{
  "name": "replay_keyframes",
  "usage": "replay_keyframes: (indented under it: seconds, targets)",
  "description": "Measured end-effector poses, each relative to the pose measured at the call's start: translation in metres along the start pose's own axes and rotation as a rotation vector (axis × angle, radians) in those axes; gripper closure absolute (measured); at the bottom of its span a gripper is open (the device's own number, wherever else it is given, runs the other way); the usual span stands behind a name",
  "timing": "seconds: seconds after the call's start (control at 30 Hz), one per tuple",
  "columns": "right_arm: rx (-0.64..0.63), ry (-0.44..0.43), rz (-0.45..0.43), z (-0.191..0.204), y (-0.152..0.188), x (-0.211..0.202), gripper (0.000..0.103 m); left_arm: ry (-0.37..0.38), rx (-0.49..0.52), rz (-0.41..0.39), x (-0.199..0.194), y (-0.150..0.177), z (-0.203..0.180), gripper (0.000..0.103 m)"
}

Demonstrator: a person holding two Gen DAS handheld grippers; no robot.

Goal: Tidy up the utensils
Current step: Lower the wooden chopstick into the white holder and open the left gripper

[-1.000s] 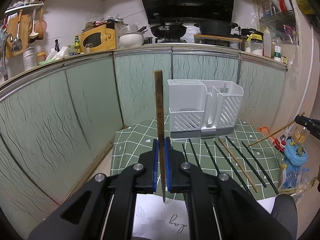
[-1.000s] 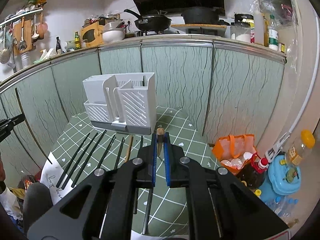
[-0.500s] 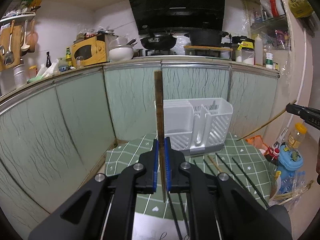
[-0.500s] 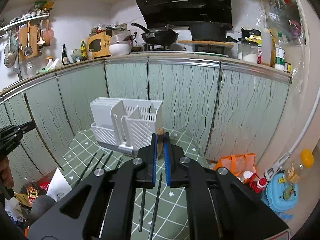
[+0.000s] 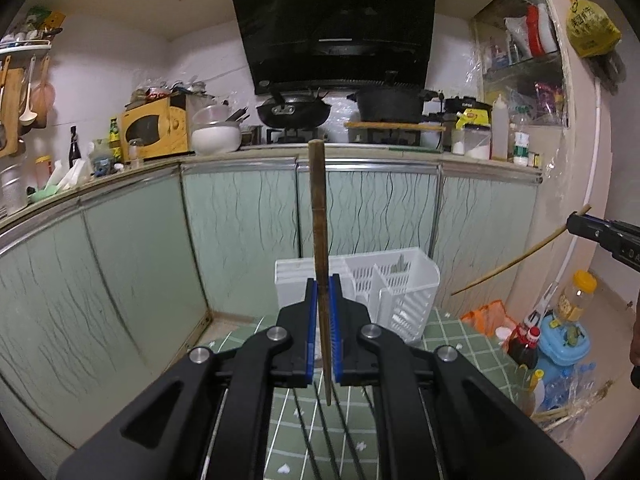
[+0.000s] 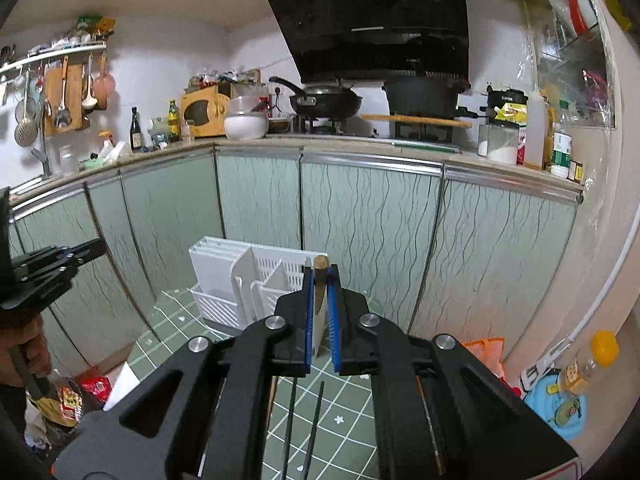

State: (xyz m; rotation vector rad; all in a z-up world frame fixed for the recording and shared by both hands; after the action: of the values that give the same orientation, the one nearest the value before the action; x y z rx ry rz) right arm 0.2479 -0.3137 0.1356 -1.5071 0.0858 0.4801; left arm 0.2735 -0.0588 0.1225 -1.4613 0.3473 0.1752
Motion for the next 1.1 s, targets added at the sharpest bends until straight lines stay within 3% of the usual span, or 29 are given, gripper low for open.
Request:
replay_keyframes:
  seconds: [0.63, 1.1]
  targets:
    - [-0.029, -0.052, -0.024, 0.009, -0.048, 0.024, 0.097, 0.085, 0.000, -0.078, 0.035, -0.081, -0.043, 0.096]
    - [0.017, -0.095, 0.076, -0.012, -0.030, 0.100, 0.097, 0.170, -0.006, -0.077, 0.091, -0.093, -0.089, 0.096]
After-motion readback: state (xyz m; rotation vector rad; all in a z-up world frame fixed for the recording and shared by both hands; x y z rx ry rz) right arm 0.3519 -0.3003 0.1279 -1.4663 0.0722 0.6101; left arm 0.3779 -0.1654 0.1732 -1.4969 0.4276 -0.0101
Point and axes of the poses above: each gripper's, at about its wrist camera, not at the fingertips, and x roughly the way its jaws point, z to its left, y to its underside, the point moved 10 cm from there along x, roughly the way its jaws point, and after that the axes turned 9 degrees about -y, right-handed, at the moved point
